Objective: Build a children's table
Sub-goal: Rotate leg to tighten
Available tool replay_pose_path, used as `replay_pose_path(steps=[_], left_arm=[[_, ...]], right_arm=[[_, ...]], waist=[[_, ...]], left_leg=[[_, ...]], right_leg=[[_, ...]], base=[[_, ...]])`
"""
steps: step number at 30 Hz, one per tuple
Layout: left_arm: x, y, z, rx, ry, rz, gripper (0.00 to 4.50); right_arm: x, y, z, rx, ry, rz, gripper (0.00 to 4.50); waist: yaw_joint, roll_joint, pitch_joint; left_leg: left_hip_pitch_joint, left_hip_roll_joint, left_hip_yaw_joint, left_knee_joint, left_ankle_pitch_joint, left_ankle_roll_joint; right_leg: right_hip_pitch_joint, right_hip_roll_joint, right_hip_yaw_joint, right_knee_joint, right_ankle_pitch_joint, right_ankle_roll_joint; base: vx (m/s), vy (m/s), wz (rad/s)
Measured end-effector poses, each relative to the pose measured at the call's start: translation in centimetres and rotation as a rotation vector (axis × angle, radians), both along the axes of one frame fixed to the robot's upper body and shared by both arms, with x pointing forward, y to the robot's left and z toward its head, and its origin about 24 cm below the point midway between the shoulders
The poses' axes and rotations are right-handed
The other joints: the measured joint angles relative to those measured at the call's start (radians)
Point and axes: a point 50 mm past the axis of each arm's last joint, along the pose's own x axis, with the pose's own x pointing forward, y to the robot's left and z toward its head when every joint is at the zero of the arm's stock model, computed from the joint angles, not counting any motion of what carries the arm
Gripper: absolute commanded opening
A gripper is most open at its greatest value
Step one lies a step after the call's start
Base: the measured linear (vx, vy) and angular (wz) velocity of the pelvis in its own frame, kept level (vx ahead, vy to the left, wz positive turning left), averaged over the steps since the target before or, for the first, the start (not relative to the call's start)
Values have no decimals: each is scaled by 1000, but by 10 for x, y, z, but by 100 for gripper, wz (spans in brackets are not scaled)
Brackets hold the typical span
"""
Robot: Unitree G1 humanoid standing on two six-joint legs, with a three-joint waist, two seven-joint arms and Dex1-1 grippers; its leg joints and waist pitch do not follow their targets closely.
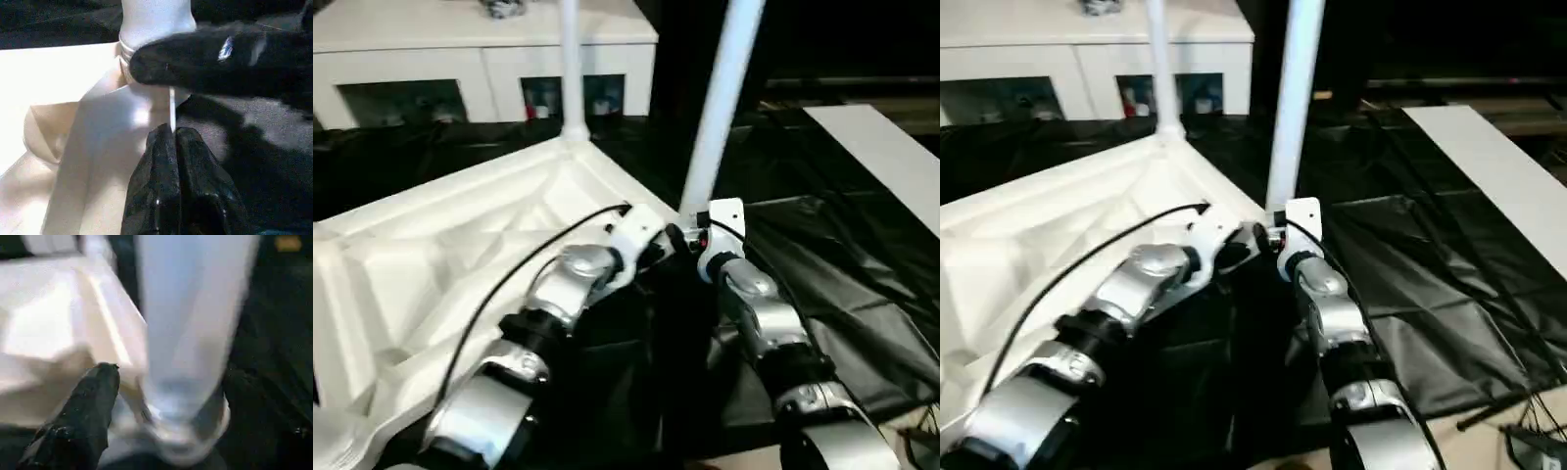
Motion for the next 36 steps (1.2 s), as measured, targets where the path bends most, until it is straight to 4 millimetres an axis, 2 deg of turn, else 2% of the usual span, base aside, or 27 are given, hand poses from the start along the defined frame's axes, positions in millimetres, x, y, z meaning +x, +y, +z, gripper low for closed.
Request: replay_pose_path(steps=[3, 4, 6, 10, 14, 19, 26, 30, 32, 33, 36], left_arm=[[-4, 9, 0, 4, 6, -49, 0], [-6, 12, 1, 10, 10, -81, 0], [-13, 26, 3, 28, 26, -178, 0], [-22, 42, 8, 29, 76, -278, 0], [-35, 53, 9, 28, 137, -400, 0], [-40, 55, 11, 35, 157, -447, 0], [-44, 54, 12, 44, 178, -469, 0], [-44, 54, 12, 44, 178, -470, 0], [-44, 54, 12, 44, 177, -470, 0], [-44, 54, 12, 44, 177, -470, 0], [-44, 54, 13, 44, 176, -470, 0]], right_arm=[[-4, -7, 9, 7, -46, 72, 394], [-9, -14, 10, -4, -58, 122, 418], [-25, -29, 10, -48, -59, 279, 418], [-45, -49, 5, -121, -3, 470, 418], [-52, -59, 12, -152, 16, 606, 418], [-58, -55, 11, -104, 69, 716, 418], [-62, -59, 10, -129, 132, 824, 418], [-58, -60, 9, -130, 144, 814, 372], [-56, -60, 10, -129, 144, 810, 372], [-55, -60, 10, -129, 142, 811, 347], [-55, -60, 9, -128, 146, 808, 334]], waist=[[4, 0, 0], [9, 0, 0], [22, 0, 0], [25, -1, 1], [29, -2, 2], [35, -3, 2], [38, -6, 4], [41, -7, 5], [42, -8, 5], [43, -8, 5], [44, -8, 5]], left_leg=[[1, 0, 0, -2, 0, 0], [0, 0, 0, -3, 0, 0], [0, 0, 0, -3, 0, 0], [0, 0, 1, -3, 0, 0], [0, 1, 0, -3, 0, 0], [-1, 0, 2, -3, 0, 0], [-1, 0, 2, -2, 0, 0], [-1, 0, 2, -2, 0, 0], [-1, 0, 2, -2, 0, 0], [-1, 0, 2, -2, 0, 0], [-1, 0, 2, -2, 0, 0]], right_leg=[[0, 0, -1, 0, 0, 0], [0, 0, -1, -1, 0, 1], [0, 0, -1, -1, -2, 3], [0, 0, 0, -3, -2, 3], [0, 0, 0, -3, -2, 3], [1, 0, 1, -3, -2, 3], [2, 0, 1, -2, -2, 3], [2, 0, 1, -2, -2, 3], [2, 0, 1, -2, -2, 3], [2, 0, 1, -2, -2, 3], [2, 0, 1, -1, -2, 3]], base=[[0, 0, 0], [0, 0, 0], [0, 0, 0], [0, 0, 0], [0, 0, 0], [0, 0, 0], [0, 0, 0], [0, 0, 0], [0, 0, 0], [0, 0, 0], [0, 0, 0]])
